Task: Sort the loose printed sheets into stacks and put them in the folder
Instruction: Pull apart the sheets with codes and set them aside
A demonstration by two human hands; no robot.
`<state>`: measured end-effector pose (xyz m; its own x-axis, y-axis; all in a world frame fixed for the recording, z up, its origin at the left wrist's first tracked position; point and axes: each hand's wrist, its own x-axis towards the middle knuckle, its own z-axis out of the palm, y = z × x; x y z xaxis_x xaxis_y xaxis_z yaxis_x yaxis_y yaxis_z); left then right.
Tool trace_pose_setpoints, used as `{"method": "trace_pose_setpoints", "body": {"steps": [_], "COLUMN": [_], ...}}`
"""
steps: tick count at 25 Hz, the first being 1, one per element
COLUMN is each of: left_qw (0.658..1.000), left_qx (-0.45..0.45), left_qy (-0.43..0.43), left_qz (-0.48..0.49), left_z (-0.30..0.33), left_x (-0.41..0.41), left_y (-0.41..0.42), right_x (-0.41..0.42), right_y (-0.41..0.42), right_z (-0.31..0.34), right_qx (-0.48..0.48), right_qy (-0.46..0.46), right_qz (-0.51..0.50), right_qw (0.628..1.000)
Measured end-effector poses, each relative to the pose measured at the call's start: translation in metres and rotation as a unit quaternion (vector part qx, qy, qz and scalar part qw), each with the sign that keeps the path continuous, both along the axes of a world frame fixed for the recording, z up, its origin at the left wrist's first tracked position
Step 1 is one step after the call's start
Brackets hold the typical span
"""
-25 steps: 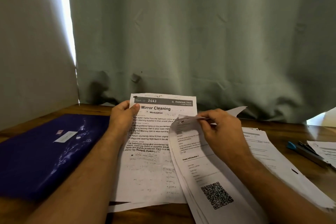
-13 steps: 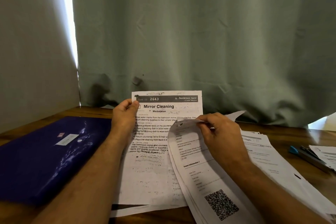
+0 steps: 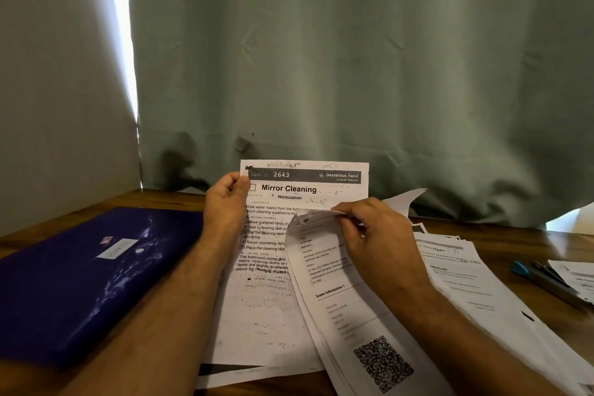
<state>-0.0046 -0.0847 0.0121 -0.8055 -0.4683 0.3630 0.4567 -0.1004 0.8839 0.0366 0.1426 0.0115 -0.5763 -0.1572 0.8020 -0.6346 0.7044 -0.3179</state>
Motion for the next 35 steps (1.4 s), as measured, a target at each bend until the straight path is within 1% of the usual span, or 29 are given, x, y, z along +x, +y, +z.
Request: {"method": "trace_pose_setpoints", "body": {"steps": [6, 12, 15, 17, 20, 24, 26, 29, 32, 34, 35], "left_qw": [1.0, 1.0, 1.0, 1.0, 0.999, 0.999, 0.999, 0.998, 0.998, 0.995, 0.992], "left_qx": [-0.016, -0.018, -0.018, -0.024, -0.03, -0.029, -0.029, -0.008, 0.012, 0.038, 0.034], "left_qy": [-0.002, -0.009, -0.011, -0.014, -0.017, -0.014, -0.027, -0.041, -0.034, -0.039, -0.044], "left_qz": [0.006, 0.016, 0.013, 0.009, 0.007, -0.023, -0.036, -0.037, -0.046, -0.089, -0.116], "left_z": [0.0, 0.001, 0.003, 0.005, 0.005, 0.006, 0.009, 0.012, 0.009, 0.008, 0.008], "left_x": [0.004, 0.003, 0.005, 0.005, 0.006, 0.007, 0.005, 0.004, 0.004, 0.006, 0.007], "left_y": [0.006, 0.007, 0.01, 0.012, 0.013, 0.016, 0.016, 0.015, 0.013, 0.013, 0.012], "right_x": [0.001, 0.001, 0.001, -0.001, -0.005, -0.012, -0.016, -0.025, -0.032, -0.037, -0.039], "right_y": [-0.001, 0.0, 0.0, 0.001, -0.005, -0.03, -0.049, -0.073, -0.083, -0.085, -0.086], "right_z": [-0.001, 0.002, 0.002, 0.006, 0.017, 0.049, 0.063, 0.068, 0.061, 0.056, 0.054], "right_qx": [0.022, 0.013, 0.036, 0.037, 0.064, 0.062, 0.083, 0.12, 0.121, 0.111, 0.103], "right_qy": [-0.011, 0.009, 0.019, 0.011, -0.021, 0.019, 0.027, 0.001, -0.042, -0.067, -0.079], "right_qz": [-0.001, -0.01, -0.045, -0.061, -0.07, -0.054, -0.049, -0.087, -0.112, -0.117, -0.118], "right_qw": [1.0, 1.0, 0.998, 0.997, 0.995, 0.996, 0.995, 0.989, 0.986, 0.985, 0.984]}}
